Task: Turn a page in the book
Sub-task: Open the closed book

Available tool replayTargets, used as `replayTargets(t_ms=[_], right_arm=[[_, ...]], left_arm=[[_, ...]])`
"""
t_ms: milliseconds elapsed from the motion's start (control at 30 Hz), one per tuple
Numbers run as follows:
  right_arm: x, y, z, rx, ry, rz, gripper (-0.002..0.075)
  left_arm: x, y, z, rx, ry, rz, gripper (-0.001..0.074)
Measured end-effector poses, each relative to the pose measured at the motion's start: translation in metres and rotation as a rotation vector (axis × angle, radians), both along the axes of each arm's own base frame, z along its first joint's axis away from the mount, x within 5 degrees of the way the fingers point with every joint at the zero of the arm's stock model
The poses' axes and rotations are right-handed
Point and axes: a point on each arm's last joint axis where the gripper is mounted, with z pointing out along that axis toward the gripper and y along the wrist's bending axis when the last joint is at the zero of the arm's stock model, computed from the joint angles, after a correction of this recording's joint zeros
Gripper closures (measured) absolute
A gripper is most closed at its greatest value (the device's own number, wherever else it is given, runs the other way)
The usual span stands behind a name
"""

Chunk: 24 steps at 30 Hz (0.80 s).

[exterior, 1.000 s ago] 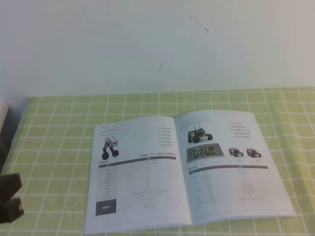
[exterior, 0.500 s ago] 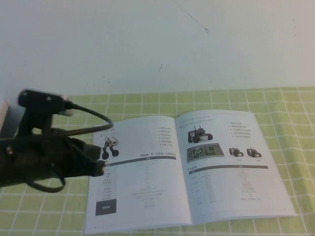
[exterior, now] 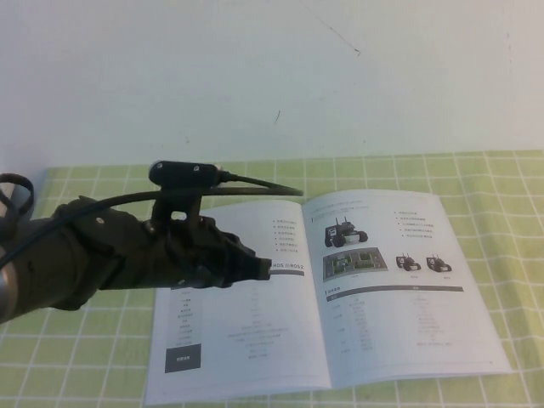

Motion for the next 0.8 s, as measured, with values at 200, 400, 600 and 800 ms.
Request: replayTargets(t_ms=[200, 400, 600, 800], right_arm=[[0.009, -0.001, -0.008, 0.017, 0.053, -0.002, 0.0729], [0.011, -0.001, -0.009, 0.019, 0.061, -0.002, 0.0729], [0.011, -0.001, -0.009, 0.019, 0.061, -0.003, 0.0729], [0.012, -0.001, -0.009, 0.023, 0.059, -0.008, 0.071]], left_arm=[[0.015, -0.011, -0.026, -0.039, 0.068, 0.001, 0.0738], [0.02, -0.015, -0.052, -0.021, 0.129, -0.006, 0.0738], [0.023, -0.016, -0.07, -0.003, 0.171, -0.001, 0.0738], [0.025, -0.016, -0.085, 0.014, 0.21, 0.007, 0.0738]])
